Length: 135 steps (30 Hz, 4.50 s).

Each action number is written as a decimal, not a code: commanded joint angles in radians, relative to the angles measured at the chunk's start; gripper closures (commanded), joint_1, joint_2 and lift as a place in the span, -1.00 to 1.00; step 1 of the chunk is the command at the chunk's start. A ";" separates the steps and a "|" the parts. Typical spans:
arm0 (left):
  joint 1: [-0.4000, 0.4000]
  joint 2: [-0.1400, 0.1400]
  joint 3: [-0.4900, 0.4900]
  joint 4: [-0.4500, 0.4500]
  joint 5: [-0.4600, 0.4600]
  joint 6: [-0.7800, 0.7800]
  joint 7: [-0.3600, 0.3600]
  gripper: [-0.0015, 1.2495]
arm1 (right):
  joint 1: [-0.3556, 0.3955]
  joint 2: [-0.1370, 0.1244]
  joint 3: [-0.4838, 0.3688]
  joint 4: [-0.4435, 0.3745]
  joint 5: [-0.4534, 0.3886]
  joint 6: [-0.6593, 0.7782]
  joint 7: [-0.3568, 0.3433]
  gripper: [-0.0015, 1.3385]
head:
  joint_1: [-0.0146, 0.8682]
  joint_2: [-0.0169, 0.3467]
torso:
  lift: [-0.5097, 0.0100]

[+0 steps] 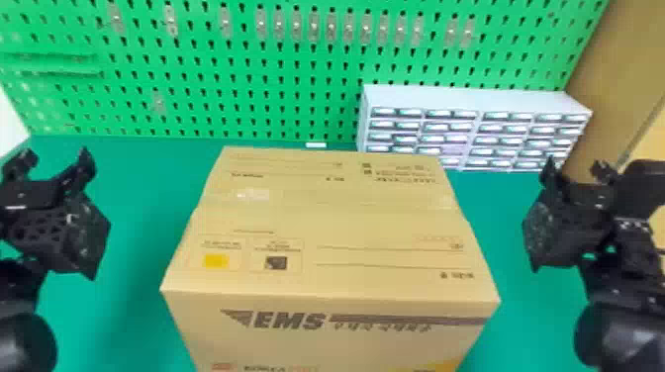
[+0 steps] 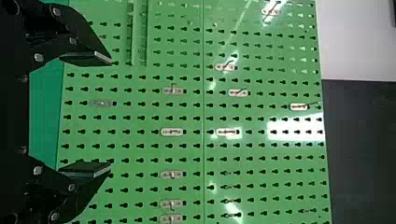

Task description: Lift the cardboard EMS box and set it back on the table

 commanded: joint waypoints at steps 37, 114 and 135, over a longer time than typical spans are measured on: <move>0.001 0.000 -0.003 0.011 0.005 -0.003 0.002 -0.27 | 0.000 0.012 -0.006 0.011 0.009 -0.029 0.000 -0.21 | 0.57 -0.98 | 0.62; -0.034 0.002 -0.252 0.152 0.058 -0.109 -0.021 -0.26 | -0.147 0.064 0.301 0.508 -0.089 -0.515 -0.110 -0.18 | 0.57 -0.98 | 0.62; -0.040 0.002 -0.256 0.110 0.048 -0.061 -0.008 -0.26 | -0.139 0.064 0.318 0.431 -0.064 -0.440 -0.110 -0.18 | 0.57 -0.98 | 0.62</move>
